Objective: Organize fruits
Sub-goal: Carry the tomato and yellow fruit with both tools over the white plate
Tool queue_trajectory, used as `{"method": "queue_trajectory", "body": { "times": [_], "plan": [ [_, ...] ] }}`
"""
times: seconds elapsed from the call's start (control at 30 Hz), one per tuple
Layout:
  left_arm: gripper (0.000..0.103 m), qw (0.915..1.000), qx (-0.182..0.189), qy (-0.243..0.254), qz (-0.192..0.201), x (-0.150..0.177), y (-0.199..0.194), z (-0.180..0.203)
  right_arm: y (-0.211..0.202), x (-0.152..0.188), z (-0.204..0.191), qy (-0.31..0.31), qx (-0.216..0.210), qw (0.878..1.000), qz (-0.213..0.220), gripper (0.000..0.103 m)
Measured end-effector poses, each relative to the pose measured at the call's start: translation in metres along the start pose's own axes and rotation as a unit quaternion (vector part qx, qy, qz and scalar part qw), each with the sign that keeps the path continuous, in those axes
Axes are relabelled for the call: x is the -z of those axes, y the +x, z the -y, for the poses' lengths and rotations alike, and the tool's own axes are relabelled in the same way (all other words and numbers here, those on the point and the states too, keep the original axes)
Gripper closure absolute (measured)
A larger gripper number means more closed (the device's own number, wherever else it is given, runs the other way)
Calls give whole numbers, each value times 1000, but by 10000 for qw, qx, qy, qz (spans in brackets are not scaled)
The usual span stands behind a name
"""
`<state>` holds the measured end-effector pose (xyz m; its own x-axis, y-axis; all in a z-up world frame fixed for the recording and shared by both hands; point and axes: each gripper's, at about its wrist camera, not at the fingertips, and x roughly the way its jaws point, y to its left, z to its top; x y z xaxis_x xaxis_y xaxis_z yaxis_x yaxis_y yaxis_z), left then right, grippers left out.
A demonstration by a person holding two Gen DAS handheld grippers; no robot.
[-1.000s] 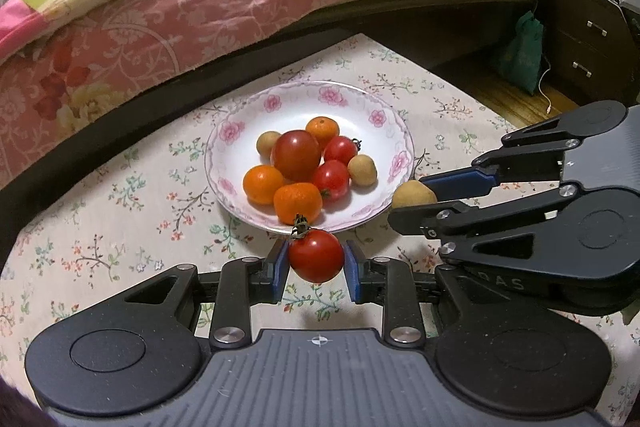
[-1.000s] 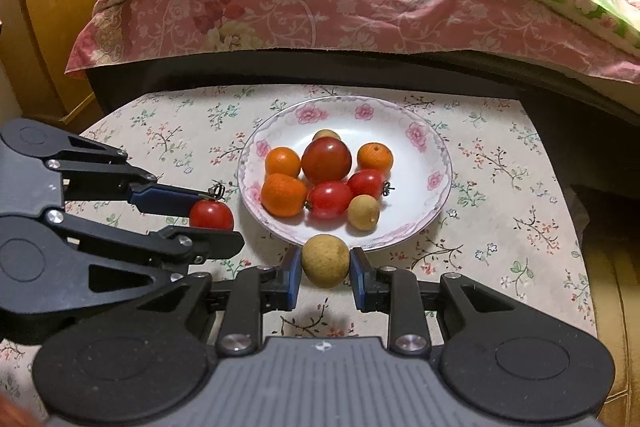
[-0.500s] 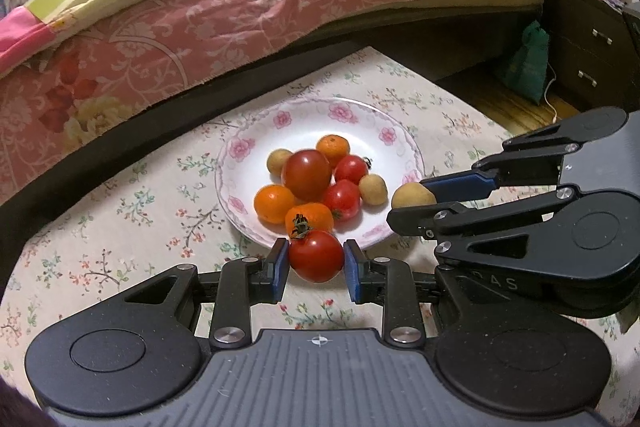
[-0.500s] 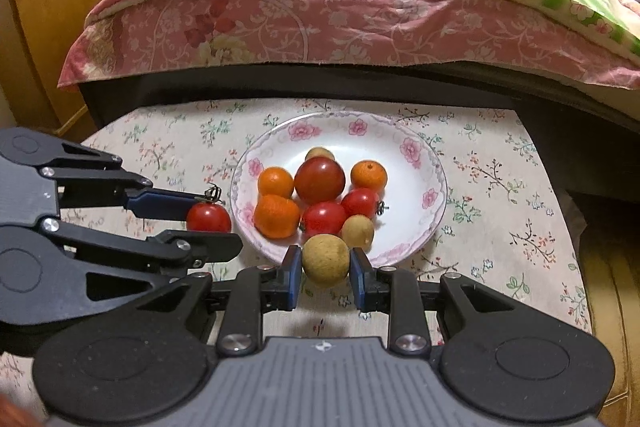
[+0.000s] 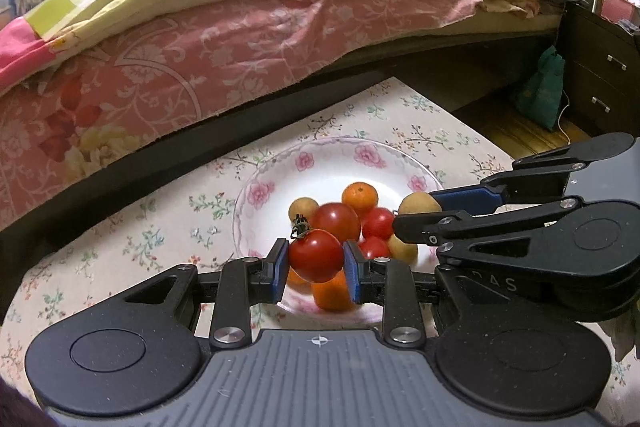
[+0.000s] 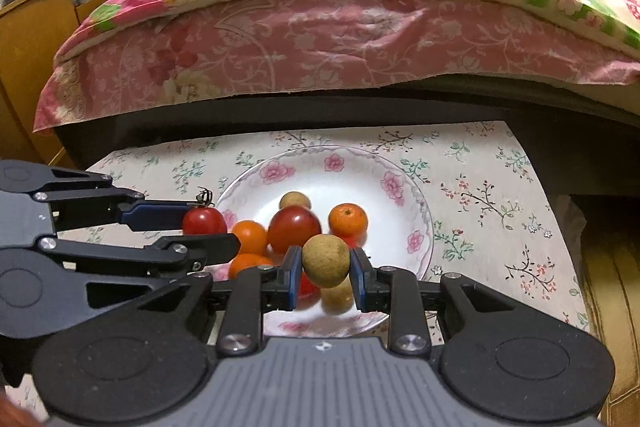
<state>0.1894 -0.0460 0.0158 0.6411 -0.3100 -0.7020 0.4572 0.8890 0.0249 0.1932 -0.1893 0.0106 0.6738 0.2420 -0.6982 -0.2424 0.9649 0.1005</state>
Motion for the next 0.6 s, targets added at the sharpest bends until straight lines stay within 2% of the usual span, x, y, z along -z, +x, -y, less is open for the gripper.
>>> {"method": "queue_trajectory", "body": {
  "times": [0.3, 0.6],
  "plan": [
    [68, 10000, 28, -14, 75, -14, 23, -2, 20, -10, 22, 426, -21, 9991, -51, 76],
    [68, 10000, 17, -70, 43, -15, 40, -12, 39, -16, 26, 485, -39, 9987, -119, 75]
  ]
}}
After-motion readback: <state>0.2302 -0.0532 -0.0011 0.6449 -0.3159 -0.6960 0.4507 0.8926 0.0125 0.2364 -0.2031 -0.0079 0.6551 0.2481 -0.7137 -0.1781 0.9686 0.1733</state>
